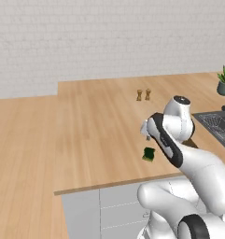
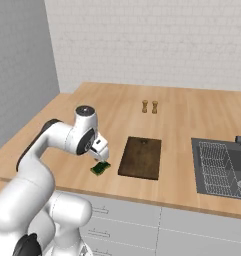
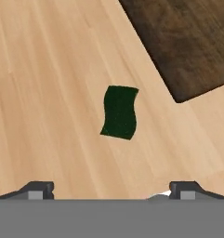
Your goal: Pick up the sponge from the counter and clean the cutting board by briefly scrubbing or pressing down on the cutting board. Once finished, release the sponge.
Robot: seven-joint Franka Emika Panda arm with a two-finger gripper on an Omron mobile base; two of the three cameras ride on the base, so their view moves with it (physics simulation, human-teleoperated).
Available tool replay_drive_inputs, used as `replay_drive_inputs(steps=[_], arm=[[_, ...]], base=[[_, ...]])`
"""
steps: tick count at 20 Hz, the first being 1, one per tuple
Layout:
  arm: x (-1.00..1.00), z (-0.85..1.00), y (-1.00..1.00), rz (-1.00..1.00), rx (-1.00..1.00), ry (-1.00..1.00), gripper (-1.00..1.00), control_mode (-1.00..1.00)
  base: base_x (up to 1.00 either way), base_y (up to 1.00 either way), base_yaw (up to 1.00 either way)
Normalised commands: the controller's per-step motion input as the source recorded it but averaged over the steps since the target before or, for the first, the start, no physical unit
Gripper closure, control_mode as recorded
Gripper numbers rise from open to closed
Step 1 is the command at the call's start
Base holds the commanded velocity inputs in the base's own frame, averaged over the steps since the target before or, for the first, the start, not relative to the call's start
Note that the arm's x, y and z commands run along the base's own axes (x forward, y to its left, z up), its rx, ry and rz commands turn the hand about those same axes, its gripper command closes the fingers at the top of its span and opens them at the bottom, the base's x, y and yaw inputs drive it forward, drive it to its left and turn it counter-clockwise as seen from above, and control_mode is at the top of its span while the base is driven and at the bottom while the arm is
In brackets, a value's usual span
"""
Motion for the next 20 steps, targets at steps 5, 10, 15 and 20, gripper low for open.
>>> replay_drive_inputs(steps=[5,10,15,20], arm=[[0.22,-0.26,0.0,0.0,-0.04,0.0,-1.0,-1.0],[0.28,-0.26,0.0,0.0,-0.06,0.0,-1.0,-1.0],[0.4,-0.2,0.0,0.0,-0.01,0.0,-1.0,-1.0],[0.3,-0.2,-0.08,0.0,0.0,0.02,-1.0,-1.0]], base=[[0.0,0.0,0.0],[0.0,0.0,0.0],[0.0,0.0,0.0],[0.0,0.0,0.0]])
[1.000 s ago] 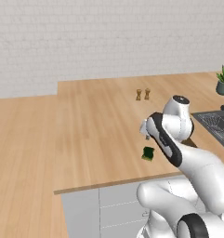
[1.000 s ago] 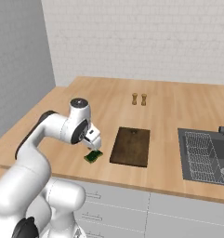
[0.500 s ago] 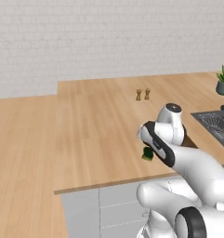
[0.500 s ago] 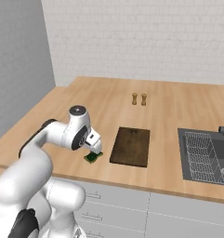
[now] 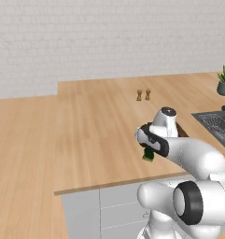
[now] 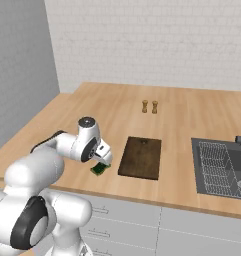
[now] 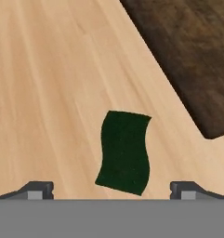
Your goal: Pick up the sponge from the counter and clean the cutting board by briefly scrubbing or pressing down on the cutting board. Once finished, release the sponge.
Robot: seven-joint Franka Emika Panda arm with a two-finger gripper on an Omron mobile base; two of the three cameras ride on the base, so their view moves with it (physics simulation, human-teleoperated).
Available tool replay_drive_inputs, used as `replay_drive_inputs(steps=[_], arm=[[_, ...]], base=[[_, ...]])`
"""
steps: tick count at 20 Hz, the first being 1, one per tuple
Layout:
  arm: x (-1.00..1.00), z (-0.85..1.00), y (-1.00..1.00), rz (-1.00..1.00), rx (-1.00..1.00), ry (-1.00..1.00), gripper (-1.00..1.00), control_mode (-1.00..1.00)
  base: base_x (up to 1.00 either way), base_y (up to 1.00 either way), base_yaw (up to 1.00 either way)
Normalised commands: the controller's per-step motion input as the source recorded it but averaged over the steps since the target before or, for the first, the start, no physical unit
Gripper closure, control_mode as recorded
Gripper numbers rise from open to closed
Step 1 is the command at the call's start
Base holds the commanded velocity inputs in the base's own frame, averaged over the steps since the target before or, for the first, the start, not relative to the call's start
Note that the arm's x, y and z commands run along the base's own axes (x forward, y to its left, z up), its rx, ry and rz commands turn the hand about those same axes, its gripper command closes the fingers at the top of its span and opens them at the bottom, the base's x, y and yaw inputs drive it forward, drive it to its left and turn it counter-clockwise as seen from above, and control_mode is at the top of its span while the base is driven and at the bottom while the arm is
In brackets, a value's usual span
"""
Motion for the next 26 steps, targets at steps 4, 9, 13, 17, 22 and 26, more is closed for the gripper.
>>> replay_drive_inputs(steps=[4,9,13,17,22,26], arm=[[0.03,-0.34,-0.29,0.08,0.0,0.0,-1.0,-1.0],[0.06,-0.32,-0.21,0.09,0.0,0.03,-1.0,-1.0],[0.12,-0.28,0.01,0.03,0.0,0.03,-1.0,-1.0],[0.0,-0.24,0.22,0.0,0.0,0.0,-1.0,-1.0],[0.0,-0.31,0.19,0.0,0.0,0.0,-1.0,-1.0],[0.0,-0.42,0.12,0.0,0.0,0.0,-1.0,-1.0]], base=[[0.0,0.0,0.0],[0.0,0.0,0.0],[0.0,0.0,0.0],[0.0,0.0,0.0],[0.0,0.0,0.0],[0.0,0.0,0.0]])
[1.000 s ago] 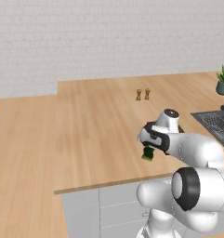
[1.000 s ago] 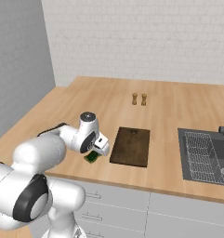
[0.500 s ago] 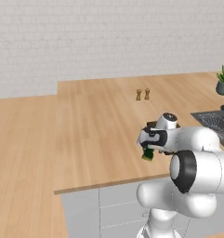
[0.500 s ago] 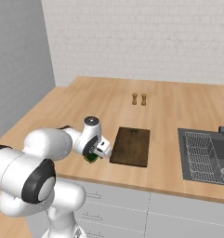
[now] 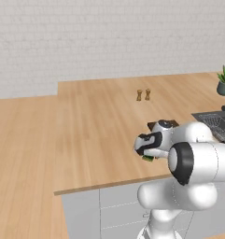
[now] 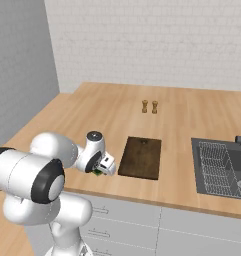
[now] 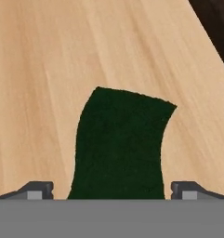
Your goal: Pick up the sponge from the counter and clean the cutting board by briefly scrubbing or pressing down on the cutting board. Once finished, release the sponge.
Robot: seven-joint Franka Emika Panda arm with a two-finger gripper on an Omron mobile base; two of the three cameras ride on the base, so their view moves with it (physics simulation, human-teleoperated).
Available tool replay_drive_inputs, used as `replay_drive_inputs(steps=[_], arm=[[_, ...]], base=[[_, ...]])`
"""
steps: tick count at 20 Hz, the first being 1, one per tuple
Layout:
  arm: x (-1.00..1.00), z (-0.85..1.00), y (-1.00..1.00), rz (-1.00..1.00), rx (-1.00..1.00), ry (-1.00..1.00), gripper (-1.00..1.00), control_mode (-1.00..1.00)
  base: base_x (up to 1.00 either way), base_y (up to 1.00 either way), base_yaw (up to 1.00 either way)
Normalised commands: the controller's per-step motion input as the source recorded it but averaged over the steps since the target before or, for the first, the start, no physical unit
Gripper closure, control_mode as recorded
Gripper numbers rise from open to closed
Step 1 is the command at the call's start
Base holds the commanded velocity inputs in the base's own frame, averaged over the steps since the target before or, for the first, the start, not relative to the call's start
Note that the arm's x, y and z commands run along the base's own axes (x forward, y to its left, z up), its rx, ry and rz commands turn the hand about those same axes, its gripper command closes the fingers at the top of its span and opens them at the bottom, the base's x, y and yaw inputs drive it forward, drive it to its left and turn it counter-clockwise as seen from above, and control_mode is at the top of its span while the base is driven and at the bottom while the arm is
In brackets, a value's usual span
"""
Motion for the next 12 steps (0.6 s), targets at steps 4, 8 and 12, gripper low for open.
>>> replay_drive_inputs(steps=[4,8,12], arm=[[0.0,-0.54,0.05,0.01,0.0,0.0,1.0,-1.0],[0.0,-0.68,0.0,0.07,0.0,0.01,1.0,-1.0],[0.0,-0.74,0.0,0.13,0.0,0.01,1.0,-1.0]], base=[[0.0,0.0,0.0],[0.0,0.0,0.0],[0.0,0.0,0.0]])
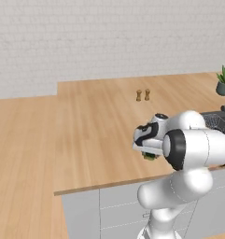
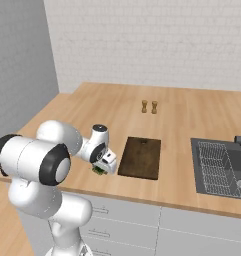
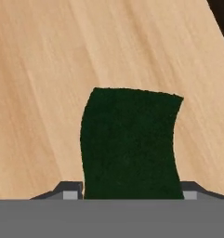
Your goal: Pick up the sponge from the counter and clean the cutting board by briefly scrubbing or pressing down on the cutting board. Once finished, release the sponge.
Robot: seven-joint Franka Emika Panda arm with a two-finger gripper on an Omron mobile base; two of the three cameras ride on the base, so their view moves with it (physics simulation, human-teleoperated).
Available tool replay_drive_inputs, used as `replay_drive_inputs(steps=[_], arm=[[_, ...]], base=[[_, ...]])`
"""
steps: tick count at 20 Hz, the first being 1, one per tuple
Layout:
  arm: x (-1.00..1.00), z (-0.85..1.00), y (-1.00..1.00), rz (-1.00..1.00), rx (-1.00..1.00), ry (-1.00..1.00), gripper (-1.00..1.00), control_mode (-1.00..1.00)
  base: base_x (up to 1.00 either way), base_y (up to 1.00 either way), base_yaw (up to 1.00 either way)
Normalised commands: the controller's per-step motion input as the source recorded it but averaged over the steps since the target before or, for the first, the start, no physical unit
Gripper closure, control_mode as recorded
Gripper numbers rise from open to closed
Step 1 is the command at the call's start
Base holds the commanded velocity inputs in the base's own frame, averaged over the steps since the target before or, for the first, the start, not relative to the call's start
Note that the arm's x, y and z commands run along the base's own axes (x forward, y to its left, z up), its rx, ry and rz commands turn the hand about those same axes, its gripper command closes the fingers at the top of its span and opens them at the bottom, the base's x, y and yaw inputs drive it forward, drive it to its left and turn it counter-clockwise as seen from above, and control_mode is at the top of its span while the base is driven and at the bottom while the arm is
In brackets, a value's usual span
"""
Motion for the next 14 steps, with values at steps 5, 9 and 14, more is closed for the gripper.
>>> replay_drive_inputs(steps=[5,9,14], arm=[[-0.08,-0.24,0.0,0.19,0.0,-0.01,1.0,-1.0],[-0.14,0.4,-0.02,0.27,0.0,-0.08,1.0,-1.0],[-0.19,0.39,-0.21,0.21,0.0,-0.1,1.0,-1.0]], base=[[0.0,0.0,0.0],[0.0,0.0,0.0],[0.0,0.0,0.0]])
